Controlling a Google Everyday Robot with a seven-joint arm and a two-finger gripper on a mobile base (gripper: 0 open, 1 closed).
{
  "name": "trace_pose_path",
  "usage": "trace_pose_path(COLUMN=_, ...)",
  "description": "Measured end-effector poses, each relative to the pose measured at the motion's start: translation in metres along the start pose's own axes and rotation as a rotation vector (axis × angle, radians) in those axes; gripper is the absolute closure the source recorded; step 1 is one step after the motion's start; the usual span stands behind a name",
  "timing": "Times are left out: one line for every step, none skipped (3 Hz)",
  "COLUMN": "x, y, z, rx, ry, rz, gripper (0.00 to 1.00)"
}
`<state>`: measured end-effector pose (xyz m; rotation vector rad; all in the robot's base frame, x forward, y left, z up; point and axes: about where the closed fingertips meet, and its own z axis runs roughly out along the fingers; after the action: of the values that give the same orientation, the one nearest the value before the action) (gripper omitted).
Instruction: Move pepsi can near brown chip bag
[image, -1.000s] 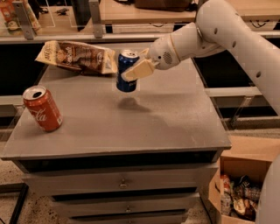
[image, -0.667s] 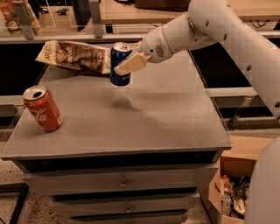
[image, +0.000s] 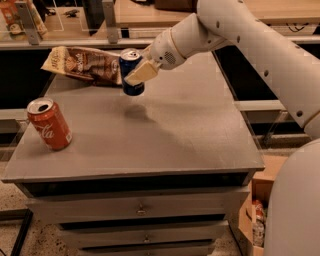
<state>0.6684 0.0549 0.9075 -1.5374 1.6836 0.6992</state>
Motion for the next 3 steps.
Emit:
trace_pose_path(x=0.012, y=-0.006, z=0.011, rx=0.022, ry=0.038, rz=-0.018, gripper=0.6)
trace_pose_path(x=0.022, y=-0.009, z=0.02, rx=0.029, ry=0.064, rz=-0.023, gripper=0.36)
trace_pose_path(x=0.026, y=-0.012, z=0.023, rx=0.03, ry=0.074, rz=-0.018, gripper=0.13)
